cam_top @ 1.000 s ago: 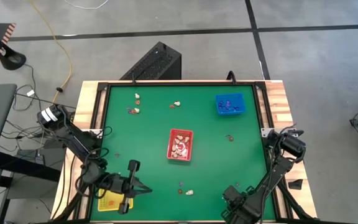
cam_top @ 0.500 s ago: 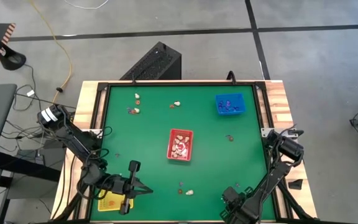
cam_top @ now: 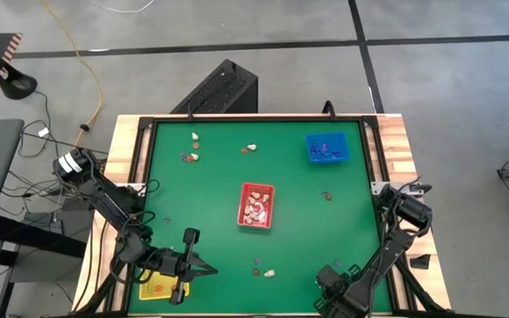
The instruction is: Sort Halloween decoration
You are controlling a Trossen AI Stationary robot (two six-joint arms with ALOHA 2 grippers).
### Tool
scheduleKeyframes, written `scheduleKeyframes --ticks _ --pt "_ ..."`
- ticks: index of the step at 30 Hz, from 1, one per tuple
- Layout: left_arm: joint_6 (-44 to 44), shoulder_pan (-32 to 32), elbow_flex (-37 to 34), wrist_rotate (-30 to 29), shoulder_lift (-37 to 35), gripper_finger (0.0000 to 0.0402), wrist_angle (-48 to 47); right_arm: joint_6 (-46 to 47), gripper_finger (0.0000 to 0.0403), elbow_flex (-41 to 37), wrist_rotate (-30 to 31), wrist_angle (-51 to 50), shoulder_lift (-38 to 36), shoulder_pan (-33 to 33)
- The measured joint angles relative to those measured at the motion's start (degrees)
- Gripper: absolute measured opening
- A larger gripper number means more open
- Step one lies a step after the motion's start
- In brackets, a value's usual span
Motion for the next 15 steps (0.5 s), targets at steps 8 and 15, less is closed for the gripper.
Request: scheduleKeyframes --ticks 8,15 --pt "0.1 0.0 0.0 0.0 0.0 0.0000 -0.2 -0.1 0.0155 0.0 -1.7 0.1 0.1 0.1" --pt "0.1 0.0 0.0 0.0 0.0 0.0000 -0.2 -1.0 0.0126 0.0 -1.7 -0.1 0.1 0.1"
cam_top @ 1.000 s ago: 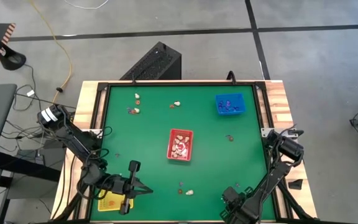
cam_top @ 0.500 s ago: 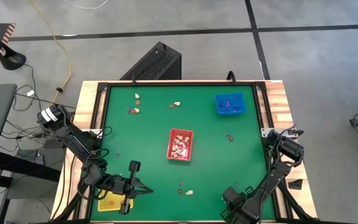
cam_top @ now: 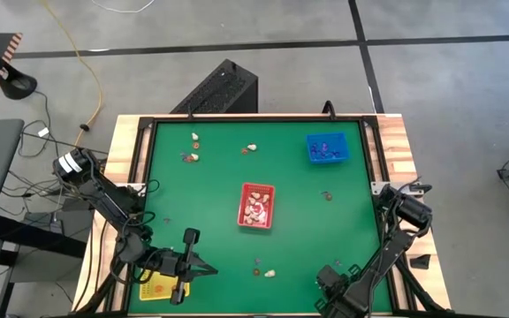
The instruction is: Sort Halloween decoration
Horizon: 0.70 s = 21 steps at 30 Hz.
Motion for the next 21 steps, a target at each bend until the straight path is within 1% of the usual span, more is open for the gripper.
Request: scheduleKeyframes --ticks 4,14,16,18,21 --pt "0.0 0.0 0.0 0.0 0.0 0.0000 0.0 -1.1 0.0129 0.5 -0.1 -0.7 0.0 0.0" --pt "-0.4 -0.6 0.0 -0.1 0.0 0.0000 -0.4 -4.2 0.0127 5.0 -0.4 -7.8 0.2 -1.1" --pt "-0.2 -1.4 0.0 -0.2 0.0 0.0000 -1.2 -4.3 0.0126 6.3 0.6 -9.4 0.2 -1.2" --pt "-0.1 -2.7 0.0 -1.8 -0.5 0.0000 -3.4 -5.2 0.0126 7.6 2.8 -10.0 0.2 -1.7" --pt "0.1 -5.0 0.0 -3.1 -2.0 0.0000 -4.9 -7.6 0.0126 10.0 7.8 -10.1 0.2 -2.5"
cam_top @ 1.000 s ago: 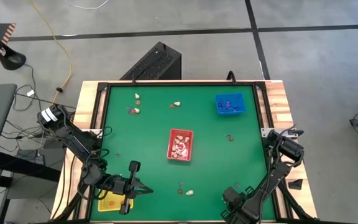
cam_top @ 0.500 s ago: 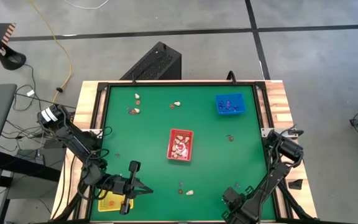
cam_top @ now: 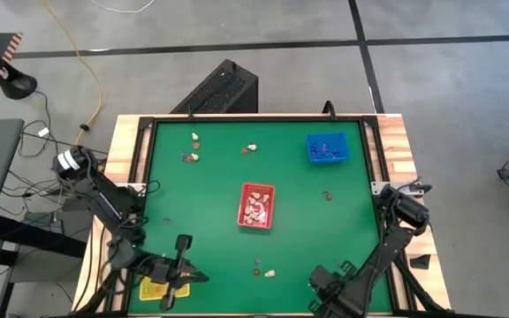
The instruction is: Sort Halloween decoration
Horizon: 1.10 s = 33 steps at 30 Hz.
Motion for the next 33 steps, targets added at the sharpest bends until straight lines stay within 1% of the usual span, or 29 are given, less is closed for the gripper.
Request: scheduleKeyframes --ticks 3,5,7,9,13,15,17,19,22,25,28,29,33 --pt "2.0 -2.5 0.0 0.1 -1.4 0.0000 -0.2 -4.4 0.0124 2.4 7.5 1.5 0.0 -1.5" --pt "3.3 -3.6 0.0 0.1 -2.0 0.0000 0.0 -9.1 0.0123 3.8 13.2 4.2 0.0 -2.8" --pt "4.6 -4.1 0.0 -1.6 -2.2 0.0000 -0.1 -15.8 0.0120 4.4 17.8 9.9 -0.1 -4.5" --pt "5.1 -4.2 0.0 -4.8 -2.2 0.0000 0.0 -24.6 0.0116 4.4 20.9 18.2 -0.1 -6.5" --pt "5.5 -3.2 0.0 -11.4 -2.2 0.0000 0.1 -44.5 0.0108 4.4 22.7 37.8 0.7 -10.8" --pt "5.3 -2.3 0.0 -12.2 -2.2 0.0000 0.1 -52.8 0.0104 4.4 22.8 45.8 1.1 -12.8" --pt "4.9 -1.6 0.0 -11.8 -2.2 0.0000 -0.1 -57.8 0.0100 4.4 21.0 49.4 1.1 -14.9" --pt "4.4 -1.1 0.0 -11.6 -2.2 0.0000 -0.5 -59.4 0.0099 4.4 18.3 48.9 0.6 -16.5" --pt "4.4 -0.8 0.0 -11.6 -2.2 0.0000 -1.4 -57.6 0.0098 4.4 15.4 42.6 0.2 -17.6" --pt "4.8 -0.8 0.0 -11.6 -2.2 0.0000 -1.6 -52.7 0.0098 4.1 14.9 33.9 0.2 -17.7" --pt "5.1 -0.8 0.0 -11.5 -2.2 0.0000 -1.6 -50.6 0.0099 2.1 14.9 30.1 0.2 -16.8" --pt "5.5 -0.8 0.0 -11.5 -2.2 0.0000 -1.6 -50.6 0.0101 1.8 15.1 29.5 0.2 -16.3" --pt "6.2 -0.4 0.0 -11.5 -2.2 0.0000 -1.5 -50.5 0.0125 -0.4 15.3 32.8 0.1 -14.4"
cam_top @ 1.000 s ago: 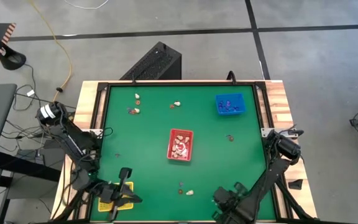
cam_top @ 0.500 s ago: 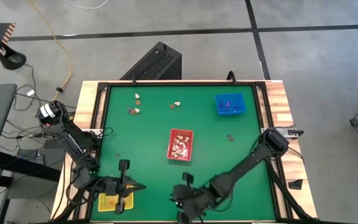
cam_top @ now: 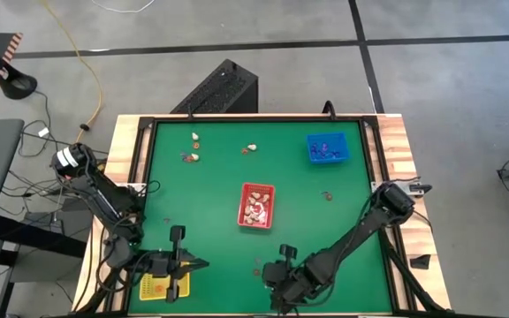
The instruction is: Sort Halloween decoration
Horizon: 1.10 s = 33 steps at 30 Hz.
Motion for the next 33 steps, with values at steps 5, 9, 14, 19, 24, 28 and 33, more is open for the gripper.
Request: scheduleKeyframes --ticks 5,9,14,19,24,28,33 --pt "-0.1 1.4 0.0 0.0 0.0 0.0000 0.0 -2.2 0.0174 -3.3 3.2 3.5 0.1 1.6" --pt "-0.8 2.6 0.0 0.7 0.0 0.0000 0.1 -7.4 0.0201 -7.0 3.0 15.4 0.1 0.8" --pt "-1.8 3.9 0.0 3.8 0.0 0.0000 0.1 -10.4 0.0207 -9.9 4.4 22.5 1.0 -0.6" --pt "-1.8 4.4 0.0 4.6 0.0 0.0000 -0.5 -11.5 0.0205 -10.7 6.4 24.4 0.9 -0.9" --pt "-1.9 4.5 0.0 4.6 0.0 0.0000 -0.9 -12.1 0.0205 -15.0 6.3 31.2 1.0 -1.2" --pt "-1.9 4.5 0.0 4.6 0.0 0.0000 -0.9 -12.1 0.0205 -17.9 6.5 35.5 1.0 -1.7" --pt "-1.7 4.5 0.0 4.5 0.0 0.0000 -0.9 -13.0 0.0205 -20.1 7.0 37.6 1.0 -2.4"
